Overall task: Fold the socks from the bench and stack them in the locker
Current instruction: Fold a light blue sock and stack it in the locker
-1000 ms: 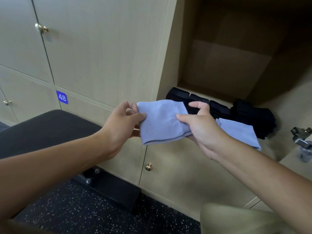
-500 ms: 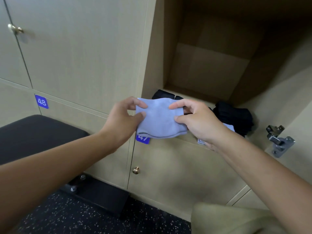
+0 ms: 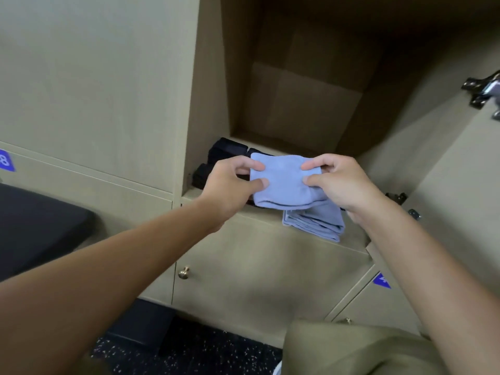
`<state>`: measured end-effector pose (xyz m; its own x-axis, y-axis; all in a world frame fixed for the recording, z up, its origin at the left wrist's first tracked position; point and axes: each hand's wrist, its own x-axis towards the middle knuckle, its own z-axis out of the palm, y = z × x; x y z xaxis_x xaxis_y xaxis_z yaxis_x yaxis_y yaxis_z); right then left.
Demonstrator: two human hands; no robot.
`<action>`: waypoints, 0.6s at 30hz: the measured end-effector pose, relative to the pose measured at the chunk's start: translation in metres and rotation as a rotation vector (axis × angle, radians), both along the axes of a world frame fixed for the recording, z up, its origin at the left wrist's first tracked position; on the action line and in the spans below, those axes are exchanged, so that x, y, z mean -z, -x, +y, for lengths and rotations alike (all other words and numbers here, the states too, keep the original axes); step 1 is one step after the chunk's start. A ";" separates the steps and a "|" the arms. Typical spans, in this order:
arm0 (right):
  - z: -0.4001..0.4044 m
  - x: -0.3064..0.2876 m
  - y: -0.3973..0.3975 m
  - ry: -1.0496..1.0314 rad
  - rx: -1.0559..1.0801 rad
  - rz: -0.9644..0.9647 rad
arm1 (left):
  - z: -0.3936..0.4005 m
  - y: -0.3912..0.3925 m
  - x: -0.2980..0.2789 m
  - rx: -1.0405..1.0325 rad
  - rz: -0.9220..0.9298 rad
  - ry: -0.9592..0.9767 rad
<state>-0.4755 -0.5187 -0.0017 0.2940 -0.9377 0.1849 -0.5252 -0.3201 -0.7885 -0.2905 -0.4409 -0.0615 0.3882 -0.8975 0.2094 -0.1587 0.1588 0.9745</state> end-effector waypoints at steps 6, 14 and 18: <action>-0.028 0.008 0.026 0.026 0.150 0.025 | -0.031 0.018 0.005 0.191 0.066 -0.043; -0.043 0.025 0.049 -0.056 0.221 0.035 | -0.063 0.035 0.012 0.269 0.039 -0.079; -0.046 0.029 0.051 -0.039 0.244 0.063 | -0.073 0.041 0.017 0.227 -0.053 -0.090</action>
<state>-0.5269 -0.5649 -0.0303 0.0679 -0.9884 0.1359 -0.6316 -0.1480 -0.7611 -0.3312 -0.5139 -0.0781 0.1654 -0.9763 0.1396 -0.1801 0.1093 0.9776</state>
